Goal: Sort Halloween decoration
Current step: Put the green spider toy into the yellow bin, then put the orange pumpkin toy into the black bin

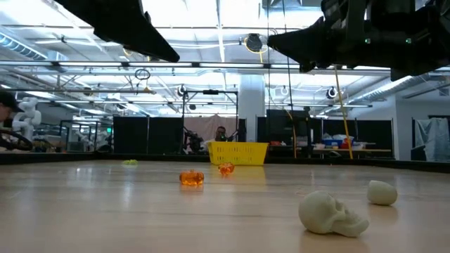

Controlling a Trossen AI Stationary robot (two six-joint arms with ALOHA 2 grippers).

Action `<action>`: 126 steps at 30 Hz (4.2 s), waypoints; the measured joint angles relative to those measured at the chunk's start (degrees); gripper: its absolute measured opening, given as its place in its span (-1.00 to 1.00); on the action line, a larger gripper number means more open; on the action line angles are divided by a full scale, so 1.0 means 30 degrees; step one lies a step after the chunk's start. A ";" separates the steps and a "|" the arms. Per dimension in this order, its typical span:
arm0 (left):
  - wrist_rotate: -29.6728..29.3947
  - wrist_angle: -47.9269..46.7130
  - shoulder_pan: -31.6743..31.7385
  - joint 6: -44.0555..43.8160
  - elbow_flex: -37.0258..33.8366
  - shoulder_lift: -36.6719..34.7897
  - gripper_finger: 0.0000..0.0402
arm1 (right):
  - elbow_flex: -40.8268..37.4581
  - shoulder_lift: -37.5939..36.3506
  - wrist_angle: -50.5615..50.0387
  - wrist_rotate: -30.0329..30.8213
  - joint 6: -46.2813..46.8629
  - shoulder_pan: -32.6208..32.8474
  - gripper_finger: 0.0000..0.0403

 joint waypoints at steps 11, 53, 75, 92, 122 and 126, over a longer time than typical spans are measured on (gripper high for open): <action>0.1401 0.0878 0.1180 0.1013 0.0000 0.0007 -0.17 | 0.0000 -0.0007 -0.0485 0.0003 -0.9522 0.0000 -1.00; 0.1436 0.0870 0.1182 0.0608 0.0000 0.0007 -0.17 | 0.0814 -0.0015 -0.1283 0.0102 0.2143 -0.1445 -1.00; 0.2944 0.3404 -0.0196 -0.1363 0.0007 0.0823 -0.17 | 1.0033 0.4226 -1.7686 -0.0088 0.2409 -1.1038 -1.00; 0.3337 0.4862 -0.0393 -0.1863 0.0015 0.3098 -0.17 | 1.2975 0.7318 -1.9618 -0.0028 0.4542 -1.1820 -0.61; 0.4188 0.6042 -0.1012 -0.1870 0.0029 0.6416 -0.17 | 0.7475 0.0260 -2.0168 0.6614 0.6879 0.6726 -0.31; 0.4131 0.6403 -0.0753 -0.1876 0.0029 0.7087 -0.17 | 0.7475 0.1189 -1.9170 0.6601 0.6894 0.8148 -0.31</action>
